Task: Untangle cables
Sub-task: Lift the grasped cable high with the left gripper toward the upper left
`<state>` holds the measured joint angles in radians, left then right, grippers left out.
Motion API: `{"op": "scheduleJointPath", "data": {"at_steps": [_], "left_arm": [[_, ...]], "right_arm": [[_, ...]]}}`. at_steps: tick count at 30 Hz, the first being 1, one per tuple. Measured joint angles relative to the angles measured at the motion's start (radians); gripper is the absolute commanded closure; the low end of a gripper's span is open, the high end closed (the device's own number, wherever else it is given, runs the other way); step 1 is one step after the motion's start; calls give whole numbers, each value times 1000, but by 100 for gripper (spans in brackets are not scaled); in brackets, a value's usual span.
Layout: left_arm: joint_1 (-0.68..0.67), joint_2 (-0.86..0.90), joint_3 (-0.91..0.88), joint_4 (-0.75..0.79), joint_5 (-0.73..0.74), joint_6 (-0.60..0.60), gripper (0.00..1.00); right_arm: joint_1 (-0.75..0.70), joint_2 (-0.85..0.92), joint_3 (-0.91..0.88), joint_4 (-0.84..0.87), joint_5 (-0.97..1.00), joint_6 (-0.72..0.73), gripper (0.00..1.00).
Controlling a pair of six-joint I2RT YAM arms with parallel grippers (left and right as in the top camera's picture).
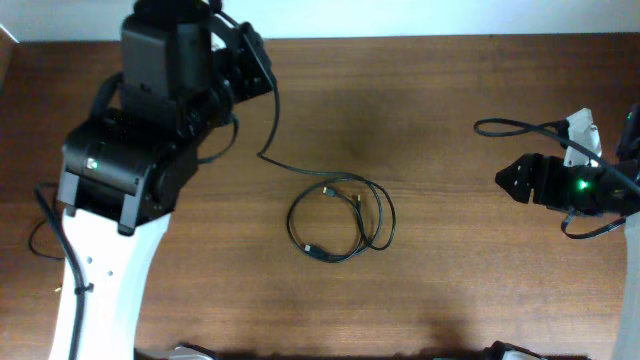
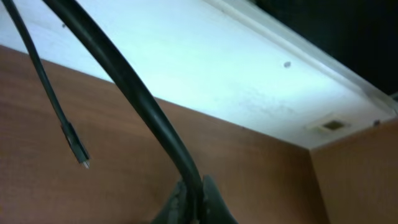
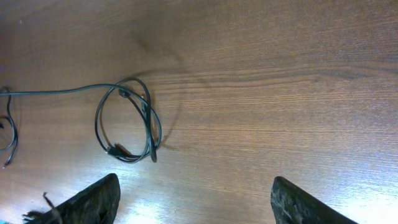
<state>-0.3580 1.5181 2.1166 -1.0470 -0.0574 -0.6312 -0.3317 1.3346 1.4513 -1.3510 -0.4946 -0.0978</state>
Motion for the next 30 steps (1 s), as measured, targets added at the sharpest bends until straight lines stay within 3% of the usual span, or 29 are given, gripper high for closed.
{"op": "scheduleJointPath", "data": {"at_steps": [7, 12, 21, 30], "left_arm": [[42, 0, 33, 94, 55, 1, 100], [42, 0, 41, 196, 88, 3, 100], [42, 0, 42, 304, 97, 3, 100], [42, 0, 42, 362, 133, 3, 100]], "right_arm": [[0, 0, 0, -2, -5, -23, 25], [24, 0, 0, -28, -84, -121, 23], [200, 29, -113, 78, -126, -168, 20], [397, 208, -193, 214, -133, -171, 20]]}}
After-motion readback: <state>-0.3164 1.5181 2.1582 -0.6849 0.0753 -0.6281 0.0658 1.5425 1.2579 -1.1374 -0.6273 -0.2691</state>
